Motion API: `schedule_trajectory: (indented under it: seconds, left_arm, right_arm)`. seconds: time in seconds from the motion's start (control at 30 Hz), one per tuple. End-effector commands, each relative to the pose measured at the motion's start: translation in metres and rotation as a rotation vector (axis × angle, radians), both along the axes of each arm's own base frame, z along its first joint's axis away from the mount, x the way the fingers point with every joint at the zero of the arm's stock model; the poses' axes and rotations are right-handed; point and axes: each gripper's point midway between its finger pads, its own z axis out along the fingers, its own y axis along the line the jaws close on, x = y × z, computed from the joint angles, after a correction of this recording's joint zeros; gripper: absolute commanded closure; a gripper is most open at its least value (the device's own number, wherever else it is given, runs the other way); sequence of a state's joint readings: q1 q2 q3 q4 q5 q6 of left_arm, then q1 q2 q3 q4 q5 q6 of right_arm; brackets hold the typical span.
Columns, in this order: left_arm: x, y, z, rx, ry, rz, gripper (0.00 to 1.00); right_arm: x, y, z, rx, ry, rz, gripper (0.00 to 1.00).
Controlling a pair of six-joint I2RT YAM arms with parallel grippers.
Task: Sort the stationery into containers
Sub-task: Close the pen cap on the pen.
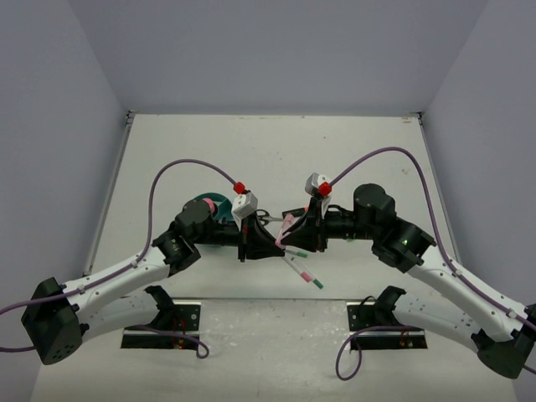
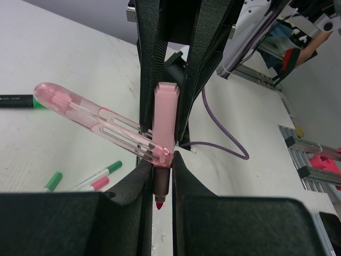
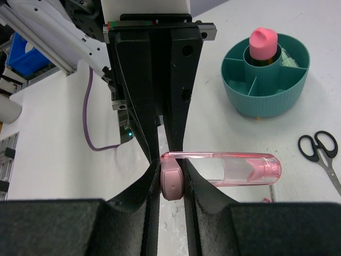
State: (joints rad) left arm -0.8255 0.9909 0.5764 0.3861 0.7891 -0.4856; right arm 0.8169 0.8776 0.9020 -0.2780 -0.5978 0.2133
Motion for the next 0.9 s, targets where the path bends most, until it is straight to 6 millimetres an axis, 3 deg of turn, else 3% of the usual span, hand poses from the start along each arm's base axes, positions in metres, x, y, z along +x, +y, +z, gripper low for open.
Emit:
schedule_trajectory:
  seconds: [0.0, 0.2, 0.23, 0.3, 0.37, 0.5, 0.6, 0.77, 0.87]
  left_arm:
    - [0.006, -0.005, 0.028, -0.066, -0.059, 0.007, 1.0]
    - [0.009, -0.006, 0.022, -0.045, -0.045, 0.02, 1.0]
    - [0.01, -0.006, 0.022, -0.043, -0.045, 0.027, 0.91]
    - [0.016, -0.005, 0.02, -0.029, -0.037, 0.072, 0.39]
    - [0.033, -0.003, 0.018, -0.009, -0.031, 0.176, 0.03]
    - [0.046, 0.003, 0.017, 0.005, -0.021, 0.275, 0.0]
    - [0.051, 0.009, 0.022, -0.019, -0.031, 0.331, 0.0]
    - [0.048, 0.018, 0.039, -0.102, -0.117, 0.354, 0.0]
    - [0.039, 0.018, 0.034, -0.125, -0.175, 0.301, 0.0]
  right_arm:
    - [-0.005, 0.003, 0.014, 0.042, -0.036, 0.042, 0.99]
    - [-0.001, 0.002, 0.02, 0.07, -0.072, 0.012, 1.0]
    - [0.0, 0.001, 0.022, 0.077, -0.078, 0.003, 1.0]
    - [0.008, -0.003, 0.024, 0.082, -0.085, -0.061, 1.0]
    - [0.02, -0.008, 0.027, 0.085, -0.088, -0.149, 1.0]
    - [0.039, -0.02, 0.034, 0.073, -0.075, -0.297, 1.0]
    - [0.042, -0.023, 0.031, 0.024, -0.068, -0.317, 1.0]
    - [0.028, -0.021, 0.027, -0.023, -0.043, -0.232, 1.0]
    - [0.022, -0.02, 0.036, 0.002, -0.045, -0.208, 1.0]
